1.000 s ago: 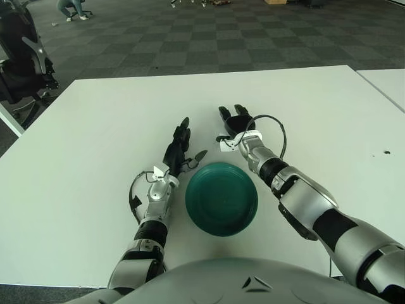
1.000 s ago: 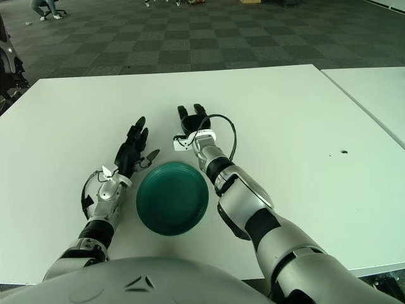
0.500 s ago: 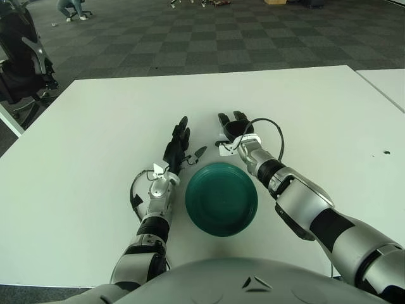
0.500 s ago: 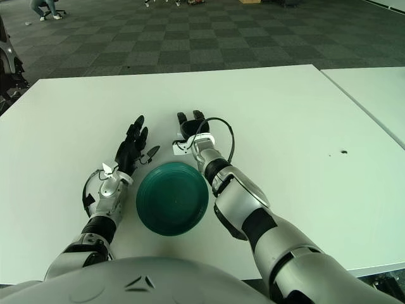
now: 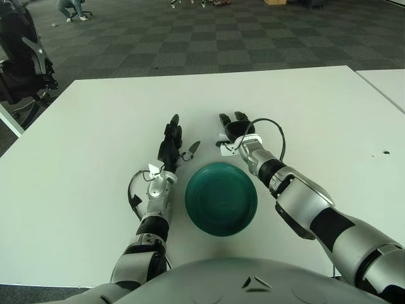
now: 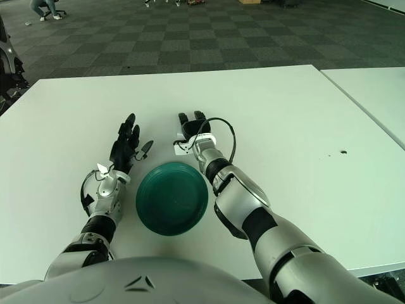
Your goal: Put the charger into the plate.
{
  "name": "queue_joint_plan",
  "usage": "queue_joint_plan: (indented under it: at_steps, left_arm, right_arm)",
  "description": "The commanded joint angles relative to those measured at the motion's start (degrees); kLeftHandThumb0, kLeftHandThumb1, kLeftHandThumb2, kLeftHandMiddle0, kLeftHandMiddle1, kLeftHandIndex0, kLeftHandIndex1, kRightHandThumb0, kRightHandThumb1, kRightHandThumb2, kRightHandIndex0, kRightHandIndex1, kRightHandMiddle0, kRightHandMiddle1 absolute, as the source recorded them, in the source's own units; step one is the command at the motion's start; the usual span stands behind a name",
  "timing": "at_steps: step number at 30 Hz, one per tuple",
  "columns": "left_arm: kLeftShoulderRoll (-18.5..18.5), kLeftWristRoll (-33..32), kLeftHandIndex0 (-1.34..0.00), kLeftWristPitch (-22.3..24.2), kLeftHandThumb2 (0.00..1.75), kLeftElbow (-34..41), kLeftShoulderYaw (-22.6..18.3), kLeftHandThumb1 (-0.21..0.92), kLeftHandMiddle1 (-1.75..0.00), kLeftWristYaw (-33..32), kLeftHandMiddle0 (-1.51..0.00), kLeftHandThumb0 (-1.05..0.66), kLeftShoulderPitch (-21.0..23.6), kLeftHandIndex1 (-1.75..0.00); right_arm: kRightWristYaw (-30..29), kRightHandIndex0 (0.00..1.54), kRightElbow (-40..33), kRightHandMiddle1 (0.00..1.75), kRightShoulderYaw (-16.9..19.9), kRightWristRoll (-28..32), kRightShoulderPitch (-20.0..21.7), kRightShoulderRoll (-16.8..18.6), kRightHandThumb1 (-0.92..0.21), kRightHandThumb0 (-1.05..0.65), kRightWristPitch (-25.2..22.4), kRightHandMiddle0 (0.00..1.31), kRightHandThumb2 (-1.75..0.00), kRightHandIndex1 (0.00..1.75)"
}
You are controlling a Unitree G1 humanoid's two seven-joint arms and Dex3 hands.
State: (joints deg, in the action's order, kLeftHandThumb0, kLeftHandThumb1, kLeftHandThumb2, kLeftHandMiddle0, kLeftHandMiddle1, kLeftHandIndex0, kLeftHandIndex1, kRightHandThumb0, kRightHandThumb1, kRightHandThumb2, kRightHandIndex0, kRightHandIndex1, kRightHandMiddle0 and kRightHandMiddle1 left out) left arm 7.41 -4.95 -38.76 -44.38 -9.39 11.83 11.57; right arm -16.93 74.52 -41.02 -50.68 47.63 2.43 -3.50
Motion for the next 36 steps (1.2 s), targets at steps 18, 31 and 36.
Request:
queue_joint_plan:
  at_steps: [18,31,36]
  left_arm:
    - [11.72,-7.58,0.00,-5.70,0.70,-3.83,-0.17,0.92,-0.11,-1.78,-0.37,-0.72,-14.47,-0.77]
    - [12.81,-8.87,0.00,-7.43,0.72,1.07,2.50,0.92,-0.98,-0.93,-0.15,-0.83,-21.19,-1.02]
    - [12.81,-10.20,0.00,-7.46,0.67,5.98,4.38,0.92,-1.11,-0.41,-0.13,-0.85,-26.26,-1.09]
  right_arm:
    - [12.90,0.09,6.89,0.00,-2.76,-0.06,-14.50,-2.46,-0.92,-1.05,-1.56,0.00,-0.57,0.03]
    - [16.11,0.18,7.03,0.00,0.50,2.10,-17.07,-0.97,-0.92,-1.05,-3.56,0.00,-0.47,0.06]
    - [15.50,0.19,7.16,0.00,0.26,1.21,-18.57,-0.61,-0.92,-1.05,-4.28,0.00,-0.48,0.06]
